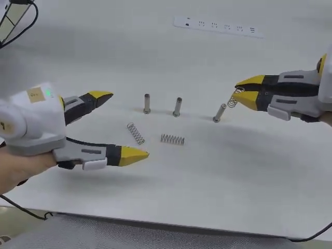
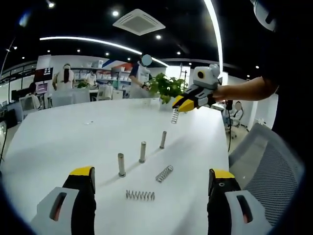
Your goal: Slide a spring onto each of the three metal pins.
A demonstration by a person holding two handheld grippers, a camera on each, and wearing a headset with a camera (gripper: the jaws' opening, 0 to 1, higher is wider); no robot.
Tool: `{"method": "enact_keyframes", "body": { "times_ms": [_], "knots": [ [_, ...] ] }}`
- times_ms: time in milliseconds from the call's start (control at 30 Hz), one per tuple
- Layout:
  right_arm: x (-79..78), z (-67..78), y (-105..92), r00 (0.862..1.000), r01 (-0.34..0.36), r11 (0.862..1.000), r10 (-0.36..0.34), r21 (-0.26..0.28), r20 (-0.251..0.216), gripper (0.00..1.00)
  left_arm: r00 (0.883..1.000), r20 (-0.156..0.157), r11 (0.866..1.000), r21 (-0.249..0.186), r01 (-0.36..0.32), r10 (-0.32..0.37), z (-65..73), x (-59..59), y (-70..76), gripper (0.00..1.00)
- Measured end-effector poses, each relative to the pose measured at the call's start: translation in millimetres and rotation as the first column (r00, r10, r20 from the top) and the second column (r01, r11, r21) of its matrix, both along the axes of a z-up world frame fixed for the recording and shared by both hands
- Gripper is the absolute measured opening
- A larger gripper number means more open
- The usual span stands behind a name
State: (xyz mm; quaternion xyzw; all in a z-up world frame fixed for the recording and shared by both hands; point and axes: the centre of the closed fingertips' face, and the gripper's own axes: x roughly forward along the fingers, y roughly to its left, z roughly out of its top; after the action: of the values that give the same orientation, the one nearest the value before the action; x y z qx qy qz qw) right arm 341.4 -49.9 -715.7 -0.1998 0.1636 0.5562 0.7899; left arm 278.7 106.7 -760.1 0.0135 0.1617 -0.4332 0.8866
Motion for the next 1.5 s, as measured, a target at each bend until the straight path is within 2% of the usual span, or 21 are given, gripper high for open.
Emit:
{"method": "enact_keyframes", "body": {
  "times_ms": [233,1500],
  "knots": [
    [7.7,-4.0,-1.4,1.0,0.022,1.0,-0.022,-0.006,-0.005,0.07,1.0,-0.002,1.0,-0.01,-0.007,0.007,0.2,0.6,-0.7,0.98],
    [21.0,-21.0,-0.3,0.997,0.062,0.998,-0.062,-0.01,-0.039,0.07,1.0,-0.019,1.0,-0.018,-0.011,0.01,-1.9,1.4,-2.2,0.98]
  ]
}}
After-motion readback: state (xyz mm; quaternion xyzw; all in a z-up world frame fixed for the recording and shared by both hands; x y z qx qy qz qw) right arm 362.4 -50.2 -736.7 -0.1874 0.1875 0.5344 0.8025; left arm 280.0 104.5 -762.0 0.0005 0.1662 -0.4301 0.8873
